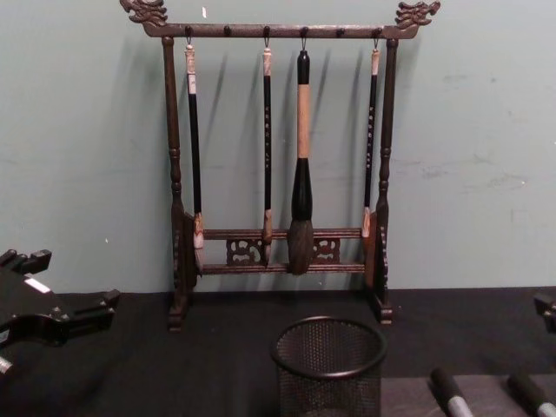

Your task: Pick up the water-based marker from the table and place it into the pen holder.

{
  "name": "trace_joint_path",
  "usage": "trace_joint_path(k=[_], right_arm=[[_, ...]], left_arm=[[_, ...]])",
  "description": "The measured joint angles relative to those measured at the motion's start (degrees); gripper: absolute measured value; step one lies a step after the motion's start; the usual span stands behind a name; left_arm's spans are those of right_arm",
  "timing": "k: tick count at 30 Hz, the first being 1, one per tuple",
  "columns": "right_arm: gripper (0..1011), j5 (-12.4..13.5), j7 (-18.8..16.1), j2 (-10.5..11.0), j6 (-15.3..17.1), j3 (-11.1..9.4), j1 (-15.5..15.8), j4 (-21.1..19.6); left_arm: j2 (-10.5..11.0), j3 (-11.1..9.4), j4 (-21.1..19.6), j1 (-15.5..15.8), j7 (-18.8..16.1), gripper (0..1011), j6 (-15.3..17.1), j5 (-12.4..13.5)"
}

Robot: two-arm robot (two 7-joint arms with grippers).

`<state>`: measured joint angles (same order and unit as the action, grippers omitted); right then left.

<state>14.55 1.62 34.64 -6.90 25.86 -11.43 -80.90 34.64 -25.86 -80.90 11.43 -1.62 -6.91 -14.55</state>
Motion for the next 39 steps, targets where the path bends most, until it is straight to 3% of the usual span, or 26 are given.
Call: trace_joint_path(k=[39], right_arm=[[1002, 0.0, 0.0, 0.0, 0.0, 0.0, 0.0, 0.0]], left_arm=[[0.0, 0.0, 0.0, 0.0, 0.0, 1009, 0.0, 0.0]])
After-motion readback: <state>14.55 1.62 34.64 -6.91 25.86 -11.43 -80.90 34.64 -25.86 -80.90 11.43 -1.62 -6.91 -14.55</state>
